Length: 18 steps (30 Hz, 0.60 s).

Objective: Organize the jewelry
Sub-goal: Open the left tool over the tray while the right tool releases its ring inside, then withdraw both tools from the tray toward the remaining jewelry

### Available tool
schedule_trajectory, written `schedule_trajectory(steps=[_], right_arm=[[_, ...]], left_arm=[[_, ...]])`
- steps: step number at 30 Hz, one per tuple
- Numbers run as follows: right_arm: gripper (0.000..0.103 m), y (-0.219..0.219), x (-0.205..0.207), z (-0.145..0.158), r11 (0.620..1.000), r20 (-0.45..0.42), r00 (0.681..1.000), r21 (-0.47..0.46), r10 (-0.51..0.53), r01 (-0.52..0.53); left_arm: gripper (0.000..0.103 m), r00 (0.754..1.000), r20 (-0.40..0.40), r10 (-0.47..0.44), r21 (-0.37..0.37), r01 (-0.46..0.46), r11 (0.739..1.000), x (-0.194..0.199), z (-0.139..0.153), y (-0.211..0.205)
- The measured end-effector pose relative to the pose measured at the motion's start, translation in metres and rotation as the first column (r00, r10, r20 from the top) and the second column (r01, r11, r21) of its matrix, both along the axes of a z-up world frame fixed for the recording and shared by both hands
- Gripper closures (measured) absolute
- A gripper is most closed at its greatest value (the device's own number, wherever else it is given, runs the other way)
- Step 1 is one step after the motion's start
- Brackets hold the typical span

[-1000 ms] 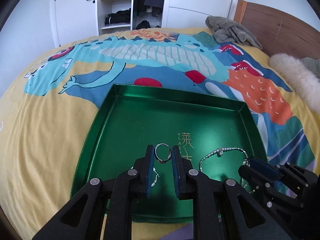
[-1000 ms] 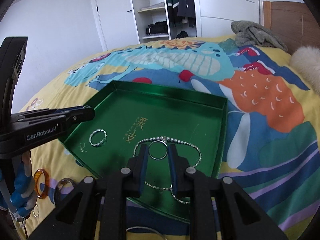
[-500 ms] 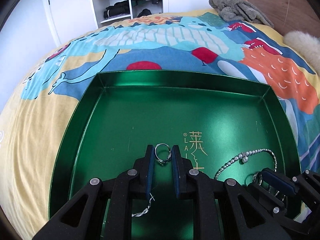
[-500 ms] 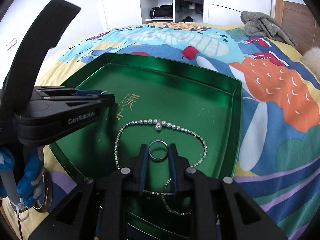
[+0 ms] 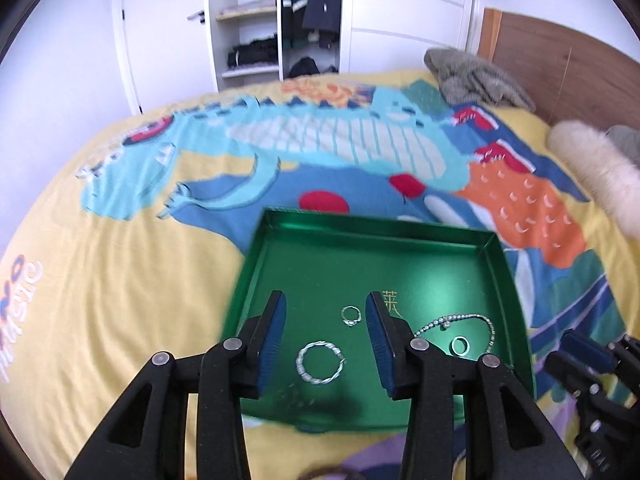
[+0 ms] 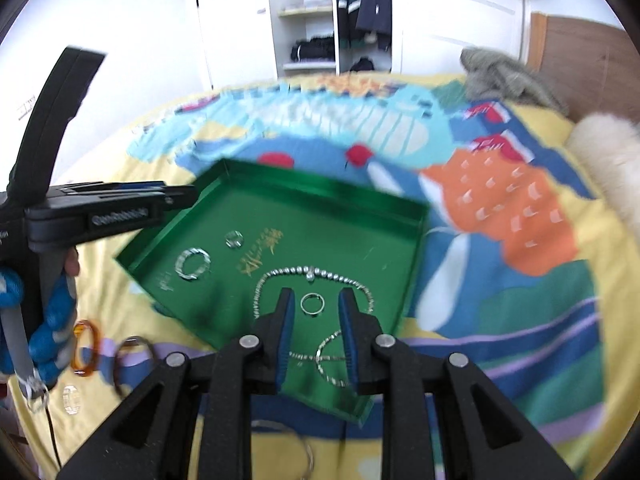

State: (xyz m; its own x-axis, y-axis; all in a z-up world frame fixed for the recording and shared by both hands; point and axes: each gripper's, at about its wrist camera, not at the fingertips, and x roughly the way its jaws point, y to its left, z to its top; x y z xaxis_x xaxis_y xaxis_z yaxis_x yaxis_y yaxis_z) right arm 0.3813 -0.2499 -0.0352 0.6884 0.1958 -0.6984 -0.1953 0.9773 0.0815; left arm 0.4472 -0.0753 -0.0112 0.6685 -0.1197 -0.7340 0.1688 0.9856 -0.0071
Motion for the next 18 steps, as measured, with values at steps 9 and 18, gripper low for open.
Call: schedule_trajectory(steps=[9, 18], right_arm=[[0.071, -0.007, -0.102, 0.11, 0.999, 0.168, 0.985, 0.015, -0.04, 0.038], [0.064, 0.006, -0.2, 0.167, 0.997, 0.257, 0.964, 0.046, -0.069, 0.059]], left_arm=[[0.046, 0.988, 0.155, 0.024, -0.022, -0.021, 1.0, -0.105, 0.109, 0.048], [0.037, 0.97, 0.236, 0.055, -0.006, -0.055, 0.998, -0.208, 0.151, 0.086]])
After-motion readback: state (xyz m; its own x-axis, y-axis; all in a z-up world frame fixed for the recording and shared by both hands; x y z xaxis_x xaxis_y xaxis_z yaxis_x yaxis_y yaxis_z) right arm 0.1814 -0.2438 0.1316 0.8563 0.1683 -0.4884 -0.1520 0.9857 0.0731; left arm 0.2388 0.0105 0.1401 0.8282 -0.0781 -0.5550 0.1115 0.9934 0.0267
